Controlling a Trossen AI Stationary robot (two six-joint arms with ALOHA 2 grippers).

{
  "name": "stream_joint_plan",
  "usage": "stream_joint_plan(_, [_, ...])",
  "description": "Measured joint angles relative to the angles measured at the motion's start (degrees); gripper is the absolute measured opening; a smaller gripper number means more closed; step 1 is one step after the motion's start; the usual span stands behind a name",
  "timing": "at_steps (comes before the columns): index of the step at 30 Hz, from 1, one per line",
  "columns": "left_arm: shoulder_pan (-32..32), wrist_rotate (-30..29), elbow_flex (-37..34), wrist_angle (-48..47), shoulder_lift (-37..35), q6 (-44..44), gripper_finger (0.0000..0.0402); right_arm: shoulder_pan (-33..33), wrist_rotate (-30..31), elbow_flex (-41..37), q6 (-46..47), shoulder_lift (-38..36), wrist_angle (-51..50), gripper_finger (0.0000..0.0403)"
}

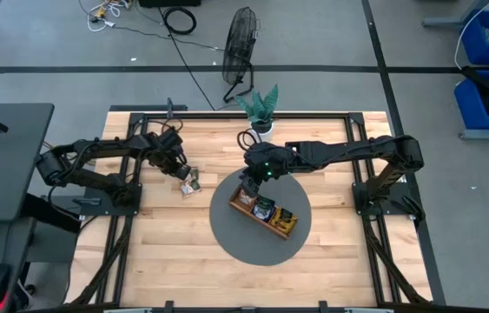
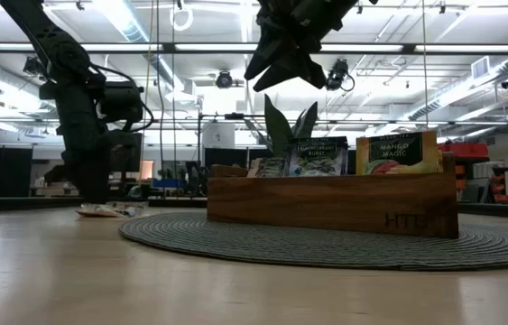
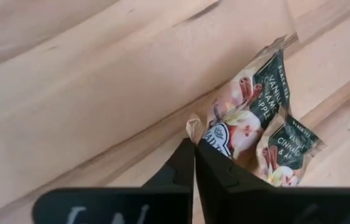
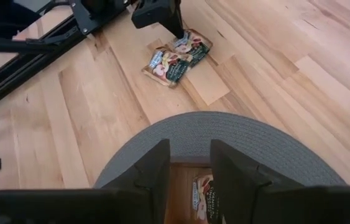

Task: Pick & Place Tea
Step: Put the brown tea bag into the left section of the wooden organizer

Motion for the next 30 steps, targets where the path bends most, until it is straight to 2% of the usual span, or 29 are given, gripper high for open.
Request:
stream_joint_plan(6, [0.1, -0.6, 2.9, -0.2, -0.7, 0.0, 0.0003, -0.2, 0.4, 0.0, 2.3, 0.0, 2.6, 0.0123])
stream_joint_plan(13, [0.0, -0.6, 10.1, -0.4, -4.2, -0.3, 0.0003, -0.7, 0.4, 0.0, 4.8, 0.0, 5.8, 0.0123])
stream_joint_plan(30, [-6.2, -0.5, 24.9, -0.1, -12.2, -4.6, 0.0002, -5.5, 0.6, 0.0, 13.8, -2.3, 20.0, 0.0123])
